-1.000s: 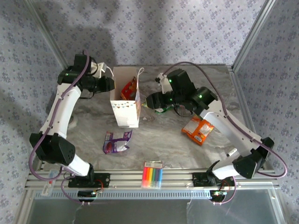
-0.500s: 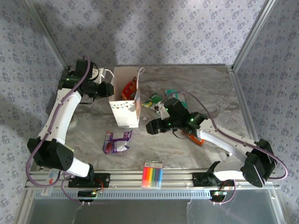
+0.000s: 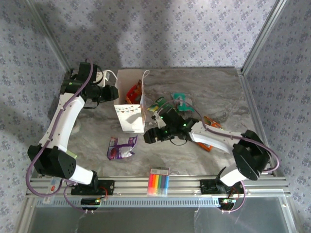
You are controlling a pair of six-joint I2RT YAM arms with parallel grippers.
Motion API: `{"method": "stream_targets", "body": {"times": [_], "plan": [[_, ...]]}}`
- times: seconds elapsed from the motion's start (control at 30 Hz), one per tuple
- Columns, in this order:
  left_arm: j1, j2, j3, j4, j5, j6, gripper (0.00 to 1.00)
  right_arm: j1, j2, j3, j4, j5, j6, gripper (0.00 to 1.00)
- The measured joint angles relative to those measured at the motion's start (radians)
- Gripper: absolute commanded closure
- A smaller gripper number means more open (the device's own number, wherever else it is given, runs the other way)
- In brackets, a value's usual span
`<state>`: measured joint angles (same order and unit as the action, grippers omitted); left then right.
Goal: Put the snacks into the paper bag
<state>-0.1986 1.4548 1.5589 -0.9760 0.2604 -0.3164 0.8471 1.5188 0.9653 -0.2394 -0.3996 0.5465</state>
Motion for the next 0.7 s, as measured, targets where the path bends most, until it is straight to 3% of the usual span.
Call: {"method": "stream_targets", "body": {"times": [0.37, 0.7], "plan": [[0.0, 0.0, -0.031, 0.01, -0.015, -0.019, 0.6, 0.046, 0.206, 0.153, -0.048, -0.088, -0.001, 0.24], [0.0, -0.008, -0.065, 0.029, -0.045, -0.071, 0.6, 0.09, 0.216, 0.173, -0.097, -0.057, 0.021, 0.23]]}}
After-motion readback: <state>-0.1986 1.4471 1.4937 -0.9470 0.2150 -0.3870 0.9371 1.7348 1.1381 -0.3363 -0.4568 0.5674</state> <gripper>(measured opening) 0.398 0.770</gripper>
